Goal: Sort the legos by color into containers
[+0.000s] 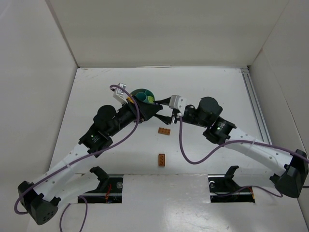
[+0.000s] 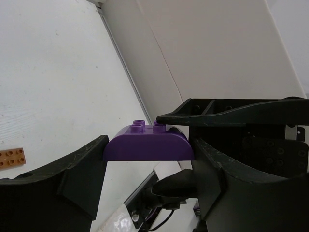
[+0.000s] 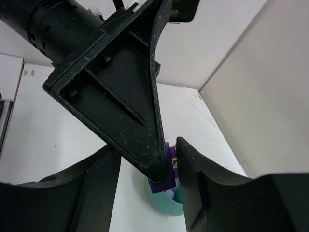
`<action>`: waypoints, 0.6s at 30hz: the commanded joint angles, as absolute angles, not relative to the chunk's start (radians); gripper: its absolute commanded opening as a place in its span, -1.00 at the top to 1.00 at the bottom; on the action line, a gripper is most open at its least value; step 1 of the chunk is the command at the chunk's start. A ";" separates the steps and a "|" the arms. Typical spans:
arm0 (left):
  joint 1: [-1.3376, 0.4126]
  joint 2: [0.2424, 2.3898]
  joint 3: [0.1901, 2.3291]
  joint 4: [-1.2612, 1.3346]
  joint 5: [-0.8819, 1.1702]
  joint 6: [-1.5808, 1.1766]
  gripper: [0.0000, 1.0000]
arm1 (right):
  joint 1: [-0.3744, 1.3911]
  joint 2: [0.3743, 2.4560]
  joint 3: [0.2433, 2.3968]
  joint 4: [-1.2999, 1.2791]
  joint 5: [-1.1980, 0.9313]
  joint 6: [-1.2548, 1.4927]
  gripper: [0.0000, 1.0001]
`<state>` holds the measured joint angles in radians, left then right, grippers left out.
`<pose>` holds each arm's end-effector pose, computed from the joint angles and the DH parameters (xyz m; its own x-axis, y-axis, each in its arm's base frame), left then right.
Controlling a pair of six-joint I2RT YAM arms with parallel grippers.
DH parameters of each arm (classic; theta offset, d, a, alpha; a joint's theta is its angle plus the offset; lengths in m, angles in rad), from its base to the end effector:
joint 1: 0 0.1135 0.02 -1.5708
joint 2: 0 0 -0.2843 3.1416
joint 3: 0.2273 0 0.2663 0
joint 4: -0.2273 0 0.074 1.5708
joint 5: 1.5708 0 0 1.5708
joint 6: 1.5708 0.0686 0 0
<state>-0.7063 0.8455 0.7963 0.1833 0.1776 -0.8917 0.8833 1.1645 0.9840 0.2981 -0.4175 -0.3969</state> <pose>0.1700 -0.1609 0.3923 -0.5368 -0.5487 -0.6408 0.5640 0.3314 -0.7563 0.1749 0.2568 0.4032 0.4405 -0.0203 -0.8975 -0.8584 0.2831 -0.4278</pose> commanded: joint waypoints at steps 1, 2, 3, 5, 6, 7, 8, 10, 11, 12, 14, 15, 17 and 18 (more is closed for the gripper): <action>-0.710 0.842 0.836 0.235 0.224 -0.870 0.83 | 0.885 1.141 0.996 0.295 -0.425 -0.420 -0.08; -0.710 0.842 0.845 0.226 0.224 -0.870 0.83 | 0.885 1.132 0.996 0.278 -0.425 -0.420 -0.04; -0.710 0.833 0.845 0.225 0.224 -0.861 0.83 | 0.885 1.132 0.996 0.278 -0.425 -0.420 0.00; -0.710 0.833 0.845 0.203 0.215 -0.861 0.83 | 0.885 1.121 0.996 0.278 -0.425 -0.420 0.11; -0.710 0.833 0.845 0.202 0.215 -0.861 0.83 | 0.885 1.121 0.996 0.278 -0.425 -0.420 0.23; -0.710 0.833 0.845 0.202 0.215 -0.861 0.83 | 0.885 1.111 0.996 0.278 -0.416 -0.420 0.24; -0.710 0.833 0.845 0.202 0.215 -0.861 0.83 | 0.885 1.111 0.996 0.269 -0.407 -0.420 0.24; -0.710 0.822 0.845 0.202 0.215 -0.861 0.83 | 0.885 1.111 0.996 0.258 -0.397 -0.420 0.46; -0.710 0.812 0.836 0.216 0.215 -0.861 0.83 | 0.885 1.111 0.996 0.249 -0.387 -0.420 0.55; -0.710 0.811 0.836 0.227 0.215 -0.861 0.83 | 0.885 1.111 0.996 0.249 -0.387 -0.420 0.64; -0.710 0.802 0.827 0.227 0.215 -0.870 0.60 | 0.885 1.130 1.008 0.249 -0.387 -0.420 0.88; -0.710 0.792 0.827 0.227 0.215 -0.870 0.49 | 0.885 1.131 1.008 0.238 -0.387 -0.420 0.94; -0.710 0.782 0.827 0.227 0.215 -0.870 0.35 | 0.885 1.140 1.020 0.229 -0.374 -0.420 1.00; -0.710 0.782 0.827 0.227 0.215 -0.870 0.28 | 0.885 1.149 1.029 0.229 -0.374 -0.420 1.00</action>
